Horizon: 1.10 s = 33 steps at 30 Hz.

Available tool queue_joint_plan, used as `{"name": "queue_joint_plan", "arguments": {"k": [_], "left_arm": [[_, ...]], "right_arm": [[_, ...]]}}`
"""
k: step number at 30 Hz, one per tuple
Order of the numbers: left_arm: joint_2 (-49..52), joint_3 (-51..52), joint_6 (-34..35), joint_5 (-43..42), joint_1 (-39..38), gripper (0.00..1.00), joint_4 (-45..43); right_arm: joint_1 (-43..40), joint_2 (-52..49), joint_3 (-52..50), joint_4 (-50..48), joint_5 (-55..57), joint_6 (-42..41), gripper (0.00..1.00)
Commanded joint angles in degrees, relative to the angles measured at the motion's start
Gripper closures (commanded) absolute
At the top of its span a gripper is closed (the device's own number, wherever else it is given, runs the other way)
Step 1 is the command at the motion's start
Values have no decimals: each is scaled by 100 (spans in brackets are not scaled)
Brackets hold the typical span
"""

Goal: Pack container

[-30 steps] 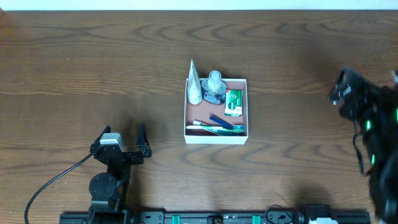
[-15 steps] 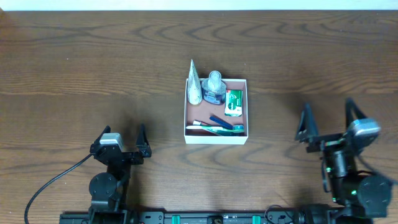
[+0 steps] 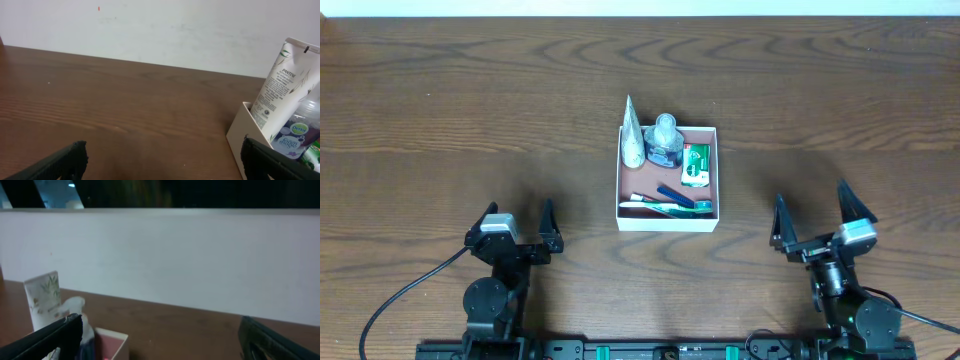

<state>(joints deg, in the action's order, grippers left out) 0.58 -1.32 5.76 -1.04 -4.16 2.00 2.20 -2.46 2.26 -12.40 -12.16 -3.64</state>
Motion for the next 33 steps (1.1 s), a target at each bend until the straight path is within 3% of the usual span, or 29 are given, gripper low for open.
{"name": "queue_joint_plan", "arguments": {"k": [1,15,33], "left_arm": [[-35,109,-76,173,28,2,223],[-35,109,-76,173,28,2,223],[-35,109,-76,173,28,2,223]], "right_arm": [[50,160,-177,-24,-98,50,1],[50,214,-197,1582,101,223,1],[-79,214,-195,1648,855,192,1]]}}
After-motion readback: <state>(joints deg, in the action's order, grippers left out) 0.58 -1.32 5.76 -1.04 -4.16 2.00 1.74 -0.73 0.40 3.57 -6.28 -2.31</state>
